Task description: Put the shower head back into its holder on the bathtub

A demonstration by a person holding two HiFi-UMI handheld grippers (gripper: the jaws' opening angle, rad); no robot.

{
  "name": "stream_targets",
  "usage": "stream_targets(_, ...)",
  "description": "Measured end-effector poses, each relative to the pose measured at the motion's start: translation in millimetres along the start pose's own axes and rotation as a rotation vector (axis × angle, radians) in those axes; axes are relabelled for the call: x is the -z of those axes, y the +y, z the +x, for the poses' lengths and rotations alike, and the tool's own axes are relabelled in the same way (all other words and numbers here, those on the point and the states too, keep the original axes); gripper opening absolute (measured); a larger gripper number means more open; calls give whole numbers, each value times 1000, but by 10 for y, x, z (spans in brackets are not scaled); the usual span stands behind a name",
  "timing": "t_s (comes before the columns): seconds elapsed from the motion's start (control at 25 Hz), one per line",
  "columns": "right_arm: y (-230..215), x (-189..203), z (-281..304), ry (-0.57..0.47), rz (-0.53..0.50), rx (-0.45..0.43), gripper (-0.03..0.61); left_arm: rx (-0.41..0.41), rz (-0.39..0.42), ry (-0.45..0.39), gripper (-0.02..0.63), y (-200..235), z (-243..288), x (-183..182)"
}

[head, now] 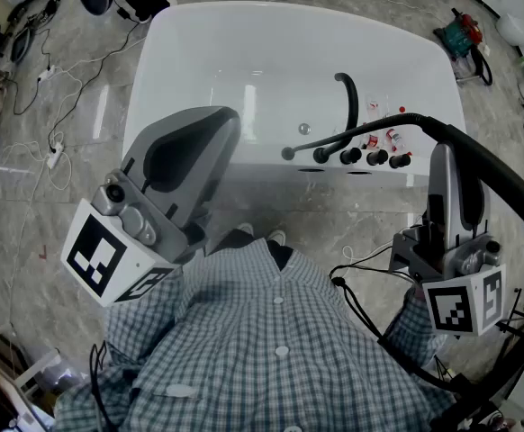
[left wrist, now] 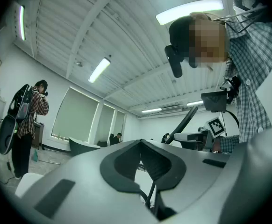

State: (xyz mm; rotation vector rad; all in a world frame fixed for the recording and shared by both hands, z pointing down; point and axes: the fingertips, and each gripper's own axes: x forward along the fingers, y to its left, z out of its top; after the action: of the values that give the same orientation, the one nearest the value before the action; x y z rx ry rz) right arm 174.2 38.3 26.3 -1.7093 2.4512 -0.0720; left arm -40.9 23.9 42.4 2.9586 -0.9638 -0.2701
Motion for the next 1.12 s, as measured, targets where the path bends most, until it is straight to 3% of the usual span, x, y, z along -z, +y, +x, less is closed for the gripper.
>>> stream_targets(0.52,48,-73,25,9,-55,10,118,-4,-7,7,8,11,-19,-20)
stream_targets(1.12,-1,54,52,29,-11,7,118,-7,-15,18,8,45,3,47)
